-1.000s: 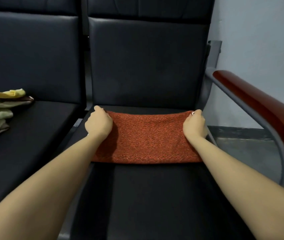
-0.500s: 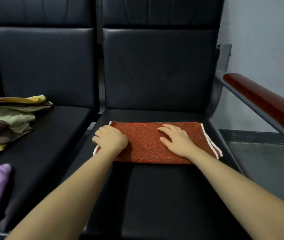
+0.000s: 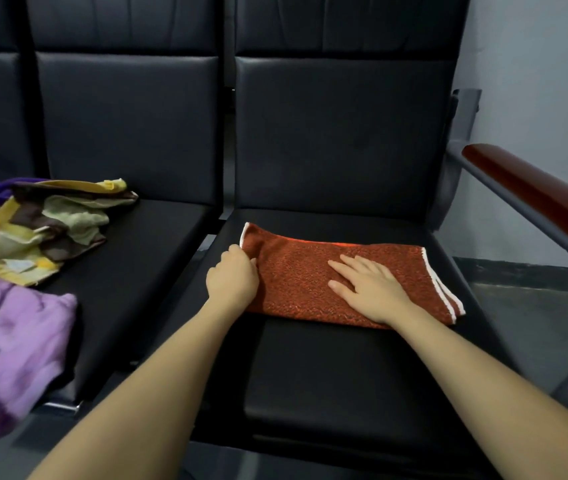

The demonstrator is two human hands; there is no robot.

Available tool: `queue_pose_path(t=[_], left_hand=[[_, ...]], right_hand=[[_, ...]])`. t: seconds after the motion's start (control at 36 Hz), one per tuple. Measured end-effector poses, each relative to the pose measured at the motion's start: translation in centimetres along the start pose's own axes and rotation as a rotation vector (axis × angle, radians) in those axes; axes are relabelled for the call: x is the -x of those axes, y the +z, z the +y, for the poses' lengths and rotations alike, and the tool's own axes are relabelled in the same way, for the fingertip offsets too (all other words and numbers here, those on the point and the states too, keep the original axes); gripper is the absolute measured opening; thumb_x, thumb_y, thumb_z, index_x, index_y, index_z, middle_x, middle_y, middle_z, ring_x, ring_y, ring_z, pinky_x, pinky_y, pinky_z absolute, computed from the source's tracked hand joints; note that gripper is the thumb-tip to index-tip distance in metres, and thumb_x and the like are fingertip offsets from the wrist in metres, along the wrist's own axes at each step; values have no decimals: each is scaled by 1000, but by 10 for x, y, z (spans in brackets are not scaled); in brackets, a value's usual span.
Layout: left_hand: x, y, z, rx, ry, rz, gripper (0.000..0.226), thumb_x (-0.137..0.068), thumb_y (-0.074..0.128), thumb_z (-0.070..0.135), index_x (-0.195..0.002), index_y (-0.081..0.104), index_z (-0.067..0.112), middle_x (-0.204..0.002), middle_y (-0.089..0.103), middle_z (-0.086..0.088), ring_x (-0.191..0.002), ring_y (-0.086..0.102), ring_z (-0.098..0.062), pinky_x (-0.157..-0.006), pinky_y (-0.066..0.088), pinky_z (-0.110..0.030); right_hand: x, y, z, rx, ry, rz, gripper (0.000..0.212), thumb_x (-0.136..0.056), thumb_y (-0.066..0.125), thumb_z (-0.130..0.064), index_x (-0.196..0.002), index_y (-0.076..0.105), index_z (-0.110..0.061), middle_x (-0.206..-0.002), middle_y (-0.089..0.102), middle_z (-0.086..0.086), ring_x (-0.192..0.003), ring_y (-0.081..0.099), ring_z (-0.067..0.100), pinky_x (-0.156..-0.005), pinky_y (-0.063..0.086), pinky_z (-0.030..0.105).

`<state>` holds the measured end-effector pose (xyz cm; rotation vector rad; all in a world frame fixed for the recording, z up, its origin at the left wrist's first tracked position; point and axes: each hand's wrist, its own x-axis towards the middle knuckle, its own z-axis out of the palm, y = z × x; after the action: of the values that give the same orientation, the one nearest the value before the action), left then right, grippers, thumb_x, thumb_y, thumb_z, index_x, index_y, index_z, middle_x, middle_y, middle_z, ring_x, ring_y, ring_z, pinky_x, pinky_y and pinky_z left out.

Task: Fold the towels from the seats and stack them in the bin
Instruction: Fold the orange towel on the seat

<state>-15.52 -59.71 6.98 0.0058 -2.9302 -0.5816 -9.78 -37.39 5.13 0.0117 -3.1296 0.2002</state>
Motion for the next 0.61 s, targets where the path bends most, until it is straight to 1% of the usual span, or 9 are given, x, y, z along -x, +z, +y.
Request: queue_pose_path(t=[0.08,0.14,0.19,0.25,0.33,0.39,0.5,0.53,0.61], left_hand=[[2,-16,5,22,85,92,31,-99,43,33,-110,46,4,-115,59,-15,-106,57,-36,-79,41,-38],[3,-26,10,19,161,157,29,-98,44,34,-107,48,6,-109,61,-13,-102,58,-34,-73,39,-37],[4,-34,18,82,183,184,28,-96,45,35,-102,49,8,-104,62,-11,-98,58,-34,-69,36,-34],[4,-42,24,196,166,166,25,-94,49,35,-93,51,10,-96,62,-9,-93,59,-32,-67,37,-33],[3,-48,32,440,109,60,23,-87,53,33,-72,51,16,-76,59,-2,-82,61,-27,-63,41,-31],[4,-53,38,540,85,5,22,-84,56,28,-66,53,17,-69,58,0,-74,60,-23,-59,43,-29],[10,-59,50,589,120,-58,15,-82,58,23,-70,56,16,-66,57,2,-64,54,-12,-51,38,-25],[11,-60,53,596,130,-68,13,-82,59,23,-73,58,14,-68,58,2,-64,54,-11,-51,37,-24],[19,-58,71,633,154,-128,14,-83,59,25,-88,64,12,-77,63,-1,-68,59,-14,-54,41,-24]], right_hand=[[-3,3,-9,19,23,-13,54,-99,22,-56,-150,18,-39,-160,12,-8,-147,7,16,-118,3,36],[-5,6,-19,16,33,-13,55,-98,22,-56,-150,18,-38,-160,12,-6,-147,6,18,-118,3,37],[-9,8,-31,2,40,-10,55,-99,22,-55,-150,19,-37,-160,12,-4,-147,7,20,-118,3,39],[-13,10,-46,-14,48,6,54,-99,24,-53,-150,21,-35,-160,14,-2,-147,8,22,-117,4,41],[-17,15,-64,-47,55,19,54,-99,30,-50,-149,25,-31,-159,17,1,-146,10,25,-117,5,44],[-17,15,-67,-104,45,30,54,-99,35,-48,-148,30,-26,-157,20,4,-145,14,26,-117,8,43],[-9,1,-53,-346,65,152,46,-97,47,-34,-139,44,-17,-143,40,5,-133,37,25,-111,25,37],[-6,-5,-48,-362,93,191,42,-97,47,-33,-136,47,-18,-137,44,3,-130,39,23,-108,26,38],[11,-19,-25,-268,197,283,33,-98,42,-34,-126,54,-22,-126,51,-1,-123,44,21,-103,25,38]])
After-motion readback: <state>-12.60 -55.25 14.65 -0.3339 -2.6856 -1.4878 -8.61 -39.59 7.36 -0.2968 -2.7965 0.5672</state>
